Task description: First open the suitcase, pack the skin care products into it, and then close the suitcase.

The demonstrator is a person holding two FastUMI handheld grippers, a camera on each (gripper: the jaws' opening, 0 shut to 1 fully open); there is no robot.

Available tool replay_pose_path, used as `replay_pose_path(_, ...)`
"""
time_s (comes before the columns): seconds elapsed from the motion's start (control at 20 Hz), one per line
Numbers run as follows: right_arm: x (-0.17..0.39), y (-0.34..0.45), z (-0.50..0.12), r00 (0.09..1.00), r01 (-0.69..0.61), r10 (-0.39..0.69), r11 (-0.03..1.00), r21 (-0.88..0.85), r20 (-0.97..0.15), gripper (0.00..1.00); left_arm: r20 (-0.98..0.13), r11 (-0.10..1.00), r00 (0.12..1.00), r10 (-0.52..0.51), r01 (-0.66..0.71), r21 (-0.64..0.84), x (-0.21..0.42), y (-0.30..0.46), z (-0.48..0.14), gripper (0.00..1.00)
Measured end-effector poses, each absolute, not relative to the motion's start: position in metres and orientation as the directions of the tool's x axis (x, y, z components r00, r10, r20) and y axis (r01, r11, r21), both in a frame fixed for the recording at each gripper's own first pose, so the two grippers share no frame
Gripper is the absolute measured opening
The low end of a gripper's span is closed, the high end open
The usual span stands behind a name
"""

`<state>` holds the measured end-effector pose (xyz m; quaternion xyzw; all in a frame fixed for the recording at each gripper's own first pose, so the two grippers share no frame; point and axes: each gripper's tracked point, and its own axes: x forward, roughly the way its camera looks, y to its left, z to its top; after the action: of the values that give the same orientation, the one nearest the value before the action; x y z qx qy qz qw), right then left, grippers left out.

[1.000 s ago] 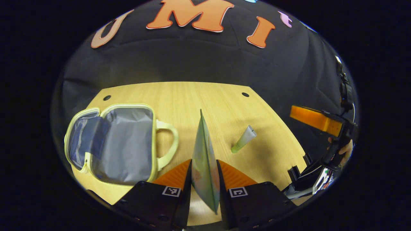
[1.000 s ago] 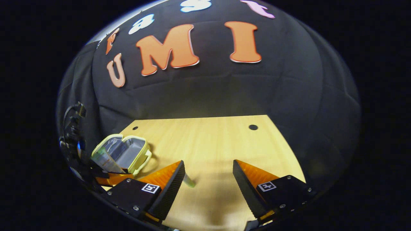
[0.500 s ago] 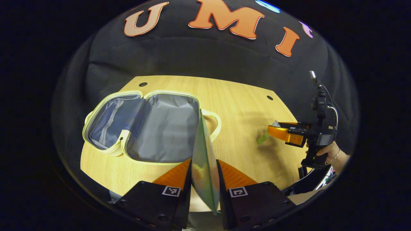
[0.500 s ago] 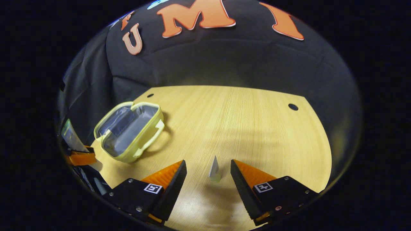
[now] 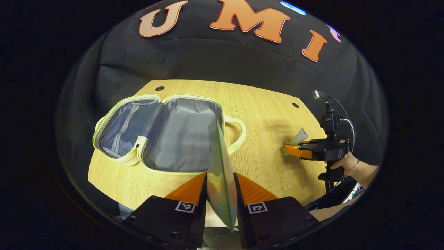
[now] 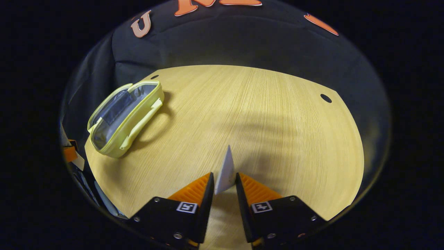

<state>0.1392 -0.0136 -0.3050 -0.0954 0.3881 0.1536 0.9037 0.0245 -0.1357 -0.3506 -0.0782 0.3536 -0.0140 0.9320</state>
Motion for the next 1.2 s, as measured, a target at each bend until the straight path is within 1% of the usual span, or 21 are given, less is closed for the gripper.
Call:
replay_pose_path(0.05,0.134,-0.012,-0.302,0.645,-0.352,0.21,0.935,-0.043,-0.735,0.33,-0.659,0.988,0.748,-0.082,-0.024,-0.15,0.024,-0.135,-0.35,0.4)
replay_pose_path(0.15,0.129,-0.014,-0.284,0.663,-0.358,0.217,0.932,-0.049,-0.717,0.31,-0.661,0.989,0.746,-0.087,-0.013,-0.144,0.023,-0.135,-0.342,0.4)
replay_pose_path(0.25,0.115,-0.009,-0.261,0.66,-0.382,0.248,0.924,-0.033,-0.71,0.31,-0.661,0.99,0.744,-0.094,-0.001,-0.142,0.021,-0.133,-0.331,0.4)
replay_pose_path(0.45,0.083,0.023,-0.217,0.61,-0.423,0.362,0.901,0.097,-0.704,0.31,-0.666,0.991,0.737,-0.112,0.034,-0.13,0.012,-0.116,-0.298,0.4)
replay_pose_path(0.5,0.077,0.032,-0.208,0.602,-0.429,0.382,0.895,0.12,-0.702,0.3,-0.673,0.991,0.73,-0.116,0.04,-0.127,0.011,-0.108,-0.291,0.39)
replay_pose_path(0.55,0.069,0.041,-0.198,0.595,-0.435,0.404,0.889,0.144,-0.695,0.26,-0.681,0.991,0.722,-0.123,0.051,-0.125,0.011,-0.1,-0.286,0.39)
replay_pose_path(0.6,0.063,0.051,-0.191,0.586,-0.442,0.426,0.881,0.168,-0.69,0.31,-0.69,0.99,0.711,-0.136,0.066,-0.128,0.012,-0.094,-0.281,0.4)
replay_pose_path(0.7,0.051,0.072,-0.182,0.562,-0.45,0.459,0.868,0.211,-0.689,0.31,-0.731,0.985,0.661,-0.171,0.103,-0.137,0.014,-0.081,-0.281,0.4)
replay_pose_path(0.8,0.045,0.091,-0.176,0.56,-0.439,0.469,0.867,0.236,-0.683,0.3,-0.767,0.979,0.609,-0.203,0.151,-0.139,0.027,-0.065,-0.286,0.38)
replay_pose_path(0.95,0.042,0.113,-0.181,0.589,-0.379,0.438,0.892,0.246,-0.679,0.31,-0.812,0.964,0.527,-0.25,0.211,-0.159,0.059,-0.041,-0.31,0.4)
replay_pose_path(1.2,0.04,0.142,-0.186,0.635,-0.238,0.361,0.933,0.271,-0.684,0.31,-0.889,0.947,0.374,-0.264,0.274,-0.166,0.108,-0.023,-0.354,0.4)
